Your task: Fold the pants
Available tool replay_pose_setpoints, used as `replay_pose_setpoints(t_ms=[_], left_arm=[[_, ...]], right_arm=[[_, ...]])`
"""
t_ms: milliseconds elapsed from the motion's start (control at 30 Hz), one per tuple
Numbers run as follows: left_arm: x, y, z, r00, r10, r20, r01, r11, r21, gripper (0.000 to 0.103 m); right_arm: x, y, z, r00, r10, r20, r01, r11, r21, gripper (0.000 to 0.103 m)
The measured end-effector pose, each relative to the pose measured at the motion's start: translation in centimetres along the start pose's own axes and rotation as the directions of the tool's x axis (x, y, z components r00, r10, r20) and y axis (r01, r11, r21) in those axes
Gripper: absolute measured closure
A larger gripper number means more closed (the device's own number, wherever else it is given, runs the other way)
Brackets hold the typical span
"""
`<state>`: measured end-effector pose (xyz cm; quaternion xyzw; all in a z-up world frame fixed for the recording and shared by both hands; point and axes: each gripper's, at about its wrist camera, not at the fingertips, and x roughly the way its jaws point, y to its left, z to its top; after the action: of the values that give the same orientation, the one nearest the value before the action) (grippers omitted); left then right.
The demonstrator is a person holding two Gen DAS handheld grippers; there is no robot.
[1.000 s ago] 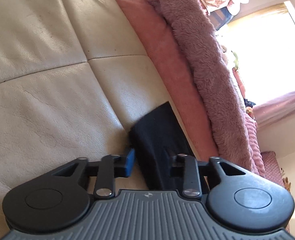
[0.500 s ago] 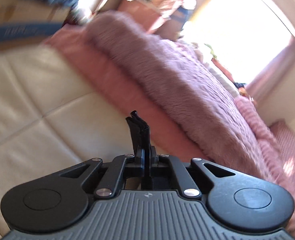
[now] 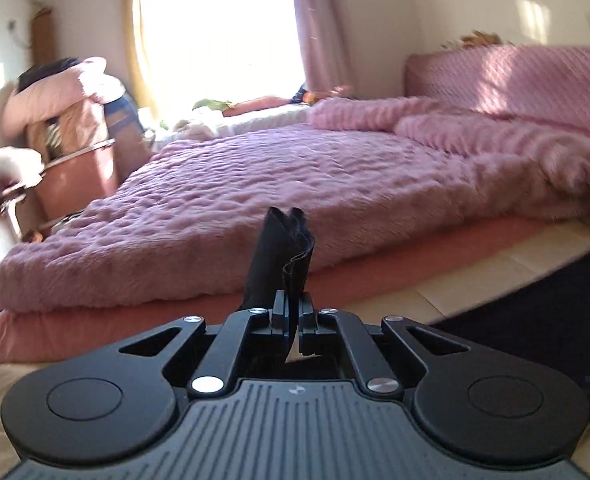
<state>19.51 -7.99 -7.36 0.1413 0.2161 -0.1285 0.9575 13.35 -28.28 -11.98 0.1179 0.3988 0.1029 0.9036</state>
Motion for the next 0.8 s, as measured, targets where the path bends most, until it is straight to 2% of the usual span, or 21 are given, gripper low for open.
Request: replay_pose_setpoints(t_ms=[67, 167, 267, 333, 400, 467, 533, 600, 633, 667, 700, 733, 800], left_arm=[[0.9, -4.1, -2.2, 0.997, -0.052, -0.055, 0.058, 0.991, 0.119, 0.100], [0.9, -8.8, -6.3, 0.986, -0.106, -0.131, 0.139, 0.951, 0.274, 0.100], [1.0, -10.3, -8.4, 0.967, -0.147, -0.207, 0.207, 0.928, 0.308, 0.100], [1.5, -9.8, -8.8, 0.950, -0.178, -0.257, 0.249, 0.927, 0.279, 0.098], [2.4, -8.3, -8.3, 0.919, -0.243, -0.311, 0.312, 0.929, 0.197, 0.094], [3.1, -7.1, -7.9, 0.876, -0.330, -0.353, 0.387, 0.916, 0.104, 0.088], [3.5, -6.1, -7.5, 0.833, -0.418, -0.362, 0.456, 0.890, 0.022, 0.085], [3.6, -5.8, -6.9, 0.776, -0.509, -0.373, 0.522, 0.850, -0.073, 0.082], [3.8, -5.1, -6.7, 0.760, -0.543, -0.357, 0.539, 0.833, -0.121, 0.080], [3.8, -4.3, -6.4, 0.754, -0.564, -0.335, 0.543, 0.823, -0.164, 0.079], [3.8, -3.5, -6.1, 0.759, -0.570, -0.316, 0.533, 0.822, -0.203, 0.078], [4.1, -2.7, -5.7, 0.773, -0.556, -0.306, 0.505, 0.830, -0.235, 0.078], [4.8, -1.3, -5.3, 0.813, -0.492, -0.311, 0.418, 0.866, -0.274, 0.078]], right_arm=[[-0.8, -0.6, -0.8, 1.000, -0.001, -0.008, 0.002, 1.000, 0.031, 0.087], [-1.4, -1.2, -1.9, 1.000, 0.003, -0.023, -0.002, 0.998, 0.065, 0.087], [-1.7, -1.4, -3.0, 0.999, 0.017, -0.035, -0.015, 0.997, 0.079, 0.087], [-1.4, -1.4, -3.4, 0.998, 0.032, -0.045, -0.028, 0.996, 0.089, 0.087], [-1.2, -1.5, -3.7, 0.998, 0.047, -0.048, -0.042, 0.994, 0.104, 0.087], [-0.8, -1.7, -3.4, 0.997, 0.062, -0.046, -0.056, 0.991, 0.124, 0.086], [-0.4, -1.8, -3.2, 0.997, 0.072, -0.041, -0.065, 0.987, 0.147, 0.078], [-0.4, -2.1, -3.3, 0.996, 0.085, -0.029, -0.079, 0.980, 0.182, 0.074], [-0.3, -2.3, -3.2, 0.995, 0.097, -0.022, -0.091, 0.975, 0.205, 0.074], [-0.1, -2.4, -2.9, 0.994, 0.107, -0.016, -0.101, 0.968, 0.229, 0.074], [0.1, -2.6, -2.6, 0.993, 0.120, -0.010, -0.113, 0.961, 0.252, 0.073], [0.3, -2.8, -2.4, 0.991, 0.132, -0.003, -0.126, 0.953, 0.276, 0.073], [0.8, -3.0, -2.1, 0.988, 0.151, 0.009, -0.146, 0.934, 0.325, 0.072]])
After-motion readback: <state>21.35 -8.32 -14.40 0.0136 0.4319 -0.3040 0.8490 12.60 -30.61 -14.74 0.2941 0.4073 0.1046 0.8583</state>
